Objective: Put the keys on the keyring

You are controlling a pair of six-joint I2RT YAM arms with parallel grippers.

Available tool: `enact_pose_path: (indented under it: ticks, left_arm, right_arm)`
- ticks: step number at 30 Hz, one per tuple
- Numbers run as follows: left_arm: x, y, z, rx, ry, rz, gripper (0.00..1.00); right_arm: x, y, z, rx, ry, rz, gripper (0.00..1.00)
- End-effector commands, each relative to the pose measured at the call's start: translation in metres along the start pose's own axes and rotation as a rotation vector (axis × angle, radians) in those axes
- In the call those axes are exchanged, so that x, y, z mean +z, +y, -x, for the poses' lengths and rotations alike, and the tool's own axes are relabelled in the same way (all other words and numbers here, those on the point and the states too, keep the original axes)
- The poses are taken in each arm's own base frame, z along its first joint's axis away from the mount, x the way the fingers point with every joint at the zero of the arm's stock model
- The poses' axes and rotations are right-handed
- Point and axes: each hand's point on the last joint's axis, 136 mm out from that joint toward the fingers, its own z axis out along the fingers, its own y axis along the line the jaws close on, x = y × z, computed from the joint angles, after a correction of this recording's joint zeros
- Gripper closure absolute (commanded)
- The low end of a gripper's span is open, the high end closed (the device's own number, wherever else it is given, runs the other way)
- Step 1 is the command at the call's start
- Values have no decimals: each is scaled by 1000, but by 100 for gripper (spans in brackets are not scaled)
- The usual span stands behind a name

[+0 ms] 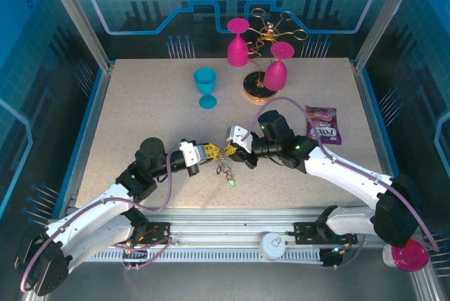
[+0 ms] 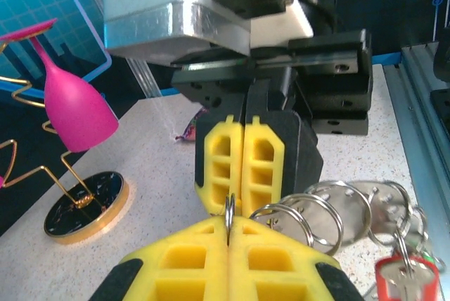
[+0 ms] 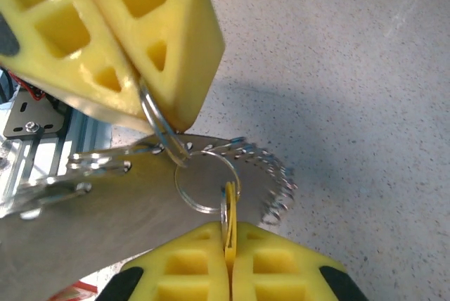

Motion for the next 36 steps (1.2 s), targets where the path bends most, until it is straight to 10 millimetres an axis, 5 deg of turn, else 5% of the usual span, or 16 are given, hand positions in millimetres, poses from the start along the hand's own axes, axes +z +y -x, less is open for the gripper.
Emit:
enact_pose_path:
  ticks: [1,15,20,27,32,36]
  left_arm:
    - [0,4,8,38,-2,13,100]
    - [6,12,-4,26,72,33,100]
    - [8,15,-18,7,132,48,100]
    - [4,18,-15,-7,101,84,52]
    - [-14,34,1,-33,38,225,36]
    - [-53,75,24,-73,-78,533,24]
  right_arm:
    - [-12,-2,11,-48,29,-23,95]
    - [-18,6,31,-123,30,-8,100]
    - [-21,-11,34,-139,47,-114,100]
    - [-19,-29,40,-163,75,-177,100]
    - [-8,-37,47,-152,80,-178,100]
    - [8,-42,66,-157,49,-178,100]
